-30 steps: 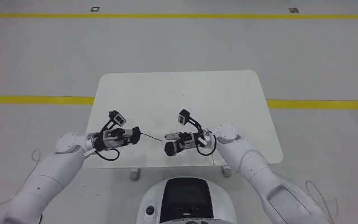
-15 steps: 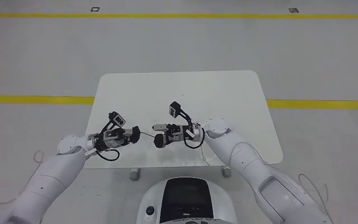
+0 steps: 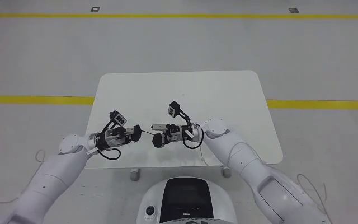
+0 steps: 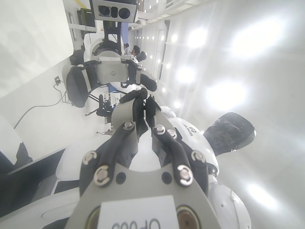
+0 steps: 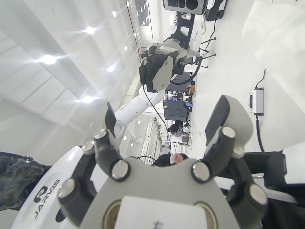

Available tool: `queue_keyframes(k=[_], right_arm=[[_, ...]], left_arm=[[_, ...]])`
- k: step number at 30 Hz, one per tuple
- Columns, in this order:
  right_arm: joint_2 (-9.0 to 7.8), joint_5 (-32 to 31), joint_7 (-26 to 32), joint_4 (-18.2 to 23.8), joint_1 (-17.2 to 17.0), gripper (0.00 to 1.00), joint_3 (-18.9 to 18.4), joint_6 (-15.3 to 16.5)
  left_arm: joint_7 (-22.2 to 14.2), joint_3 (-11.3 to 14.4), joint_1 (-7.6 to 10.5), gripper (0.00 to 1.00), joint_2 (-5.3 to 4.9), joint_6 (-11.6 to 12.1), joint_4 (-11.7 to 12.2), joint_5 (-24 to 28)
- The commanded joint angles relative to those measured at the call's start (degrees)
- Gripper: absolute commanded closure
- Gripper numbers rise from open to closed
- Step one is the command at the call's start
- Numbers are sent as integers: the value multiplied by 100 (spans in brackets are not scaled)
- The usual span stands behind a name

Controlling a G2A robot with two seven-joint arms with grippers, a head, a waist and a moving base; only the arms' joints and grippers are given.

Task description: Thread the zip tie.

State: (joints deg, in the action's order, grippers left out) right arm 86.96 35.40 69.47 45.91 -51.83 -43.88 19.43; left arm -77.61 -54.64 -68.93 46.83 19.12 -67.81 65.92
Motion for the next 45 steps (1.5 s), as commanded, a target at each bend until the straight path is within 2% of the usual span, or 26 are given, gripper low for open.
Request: queue_keyframes(k=[1, 8, 15, 17, 19, 26, 33, 45], right_arm=[[-5, -70, -207, 119, -69, 0, 0, -58], [0, -70, -447, 367, -147, 0, -28, -334], [40, 5, -347, 376, -155, 0, -7, -303], [48, 35, -312, 367, -168, 31, -13, -255], [52, 31, -299, 359, -166, 53, -16, -244], [60, 20, -260, 353, -173, 61, -38, -251], [56, -29, -293, 366, -185, 75, -78, -249], [41, -170, -413, 408, -220, 83, -134, -306]], left_arm=[[64, -2, -46, 100, 17, 4, -69, -5], [-48, -54, -115, 100, 68, -40, -39, 84], [-99, -149, -154, 100, 107, -32, 47, 100], [-89, -164, -150, 100, 120, -40, 63, 56], [-86, -183, -140, 100, 127, -37, 78, -11], [-18, -248, -149, 100, 159, -24, 101, -159], [-5, -287, -123, 100, 192, -55, 180, -337], [51, -344, -114, 100, 239, -37, 203, -647]])
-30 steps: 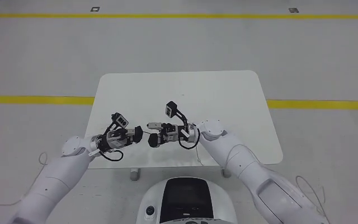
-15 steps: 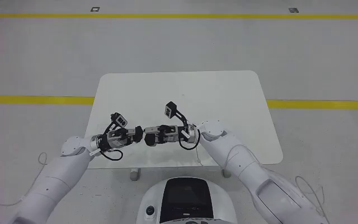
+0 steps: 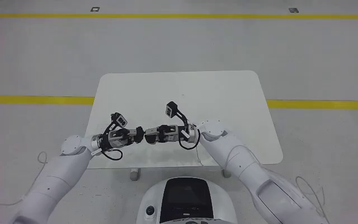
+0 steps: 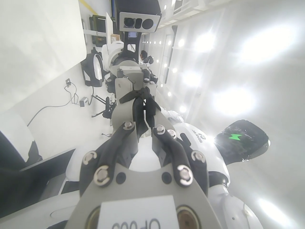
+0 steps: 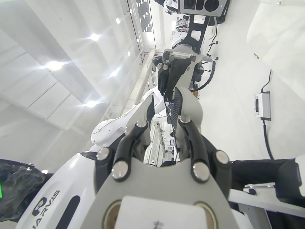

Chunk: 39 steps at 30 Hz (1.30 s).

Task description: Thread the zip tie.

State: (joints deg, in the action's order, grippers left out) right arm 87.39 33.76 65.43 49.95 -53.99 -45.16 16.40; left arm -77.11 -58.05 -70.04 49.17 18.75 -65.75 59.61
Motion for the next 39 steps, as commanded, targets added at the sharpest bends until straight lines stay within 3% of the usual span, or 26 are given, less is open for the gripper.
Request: queue_keyframes(k=[1, 15, 39], right_arm=[[-3, -9, -19, 7, -9, 83, -15, -3], [-15, -78, -117, 57, -57, 93, -75, -83], [3, -129, -87, 56, -61, 94, -92, -123]], left_arm=[[1, -6, -5, 100, 9, -1, -3, -26], [-58, -63, -11, 100, 60, -8, 7, -198], [-65, -195, -83, 100, 118, -55, -19, -376]])
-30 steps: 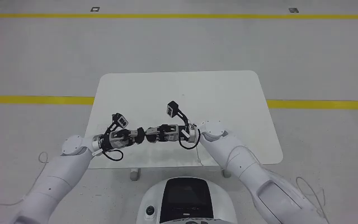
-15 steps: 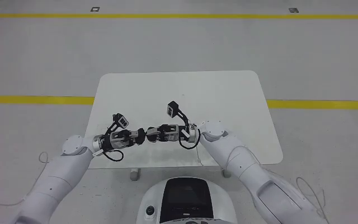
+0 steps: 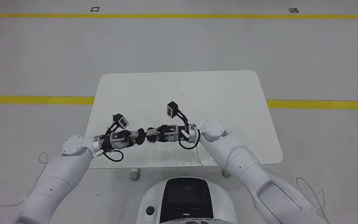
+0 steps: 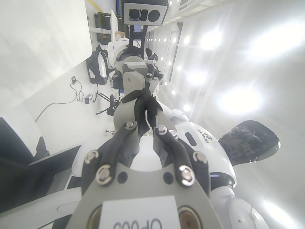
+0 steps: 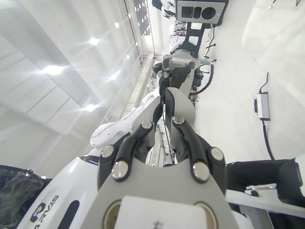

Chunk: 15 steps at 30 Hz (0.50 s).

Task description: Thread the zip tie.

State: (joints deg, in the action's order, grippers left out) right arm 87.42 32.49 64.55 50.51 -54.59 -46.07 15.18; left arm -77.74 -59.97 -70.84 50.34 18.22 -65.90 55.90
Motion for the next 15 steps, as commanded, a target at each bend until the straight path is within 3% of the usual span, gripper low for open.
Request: queue_keyframes(k=[1, 4, 15], right_arm=[[1, -4, 4, -3, -2, 95, -2, -5], [3, -4, 3, -11, -7, 100, -4, -13], [11, 9, 36, -43, -2, 100, -16, -45]], left_arm=[[-4, -9, -7, 100, 5, -4, -6, -12], [-8, -26, -16, 100, 12, -9, -10, -20], [-29, -91, -49, 100, 37, -38, -11, -9]])
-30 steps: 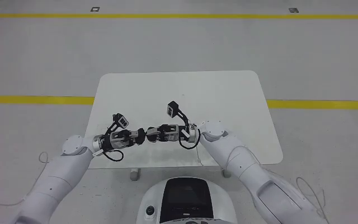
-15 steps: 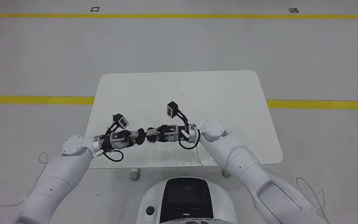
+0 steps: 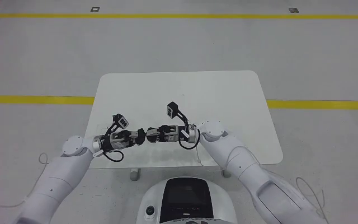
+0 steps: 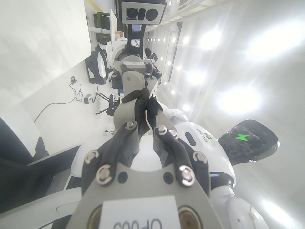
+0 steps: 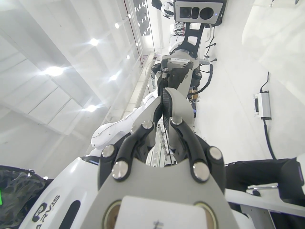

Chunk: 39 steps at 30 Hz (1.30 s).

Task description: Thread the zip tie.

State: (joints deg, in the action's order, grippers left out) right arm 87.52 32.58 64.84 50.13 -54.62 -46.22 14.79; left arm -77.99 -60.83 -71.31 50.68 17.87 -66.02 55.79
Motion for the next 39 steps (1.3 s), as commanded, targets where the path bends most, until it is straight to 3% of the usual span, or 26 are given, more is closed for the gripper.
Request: queue_keyframes(k=[1, 8, 10, 11, 12, 14, 16, 18, 19, 22, 23, 39], right_arm=[[1, 3, 13, -10, 1, 100, -1, -10], [7, 24, 49, -34, 1, 100, -8, -11], [7, 22, 57, -50, -3, 100, -13, -5], [7, 21, 60, -57, -3, 100, -14, -2], [7, 21, 63, -65, -4, 100, -16, -1], [9, 19, 65, -84, -2, 100, -15, -6], [12, 16, 65, -94, 2, 100, -13, -13], [15, 13, 62, -97, 4, 100, -12, -13], [16, 12, 63, -99, 4, 100, -12, -12], [19, 12, 66, -103, 4, 100, -12, -8], [20, 11, 66, -105, 3, 100, -13, -6], [3, 73, 204, -141, -15, 100, -87, -1]], left_arm=[[-6, -9, -4, 100, 5, -5, 3, 1], [-27, -32, -5, 100, 25, -17, 14, -15], [-24, -36, -5, 55, 32, -17, 20, -27], [-24, -38, -6, 46, 35, -19, 21, -27], [-27, -40, -7, 27, 38, -22, 23, -28], [-40, -46, -8, 13, 45, -29, 28, -17], [-55, -54, -10, 13, 51, -30, 38, -7], [-69, -62, -11, 19, 56, -29, 46, -1], [-75, -67, -12, 29, 59, -27, 50, 3], [-94, -81, -16, 42, 66, -27, 59, 1], [-100, -86, -18, 51, 69, -27, 62, 5], [-143, -153, -39, 75, 107, -54, 89, 21]])
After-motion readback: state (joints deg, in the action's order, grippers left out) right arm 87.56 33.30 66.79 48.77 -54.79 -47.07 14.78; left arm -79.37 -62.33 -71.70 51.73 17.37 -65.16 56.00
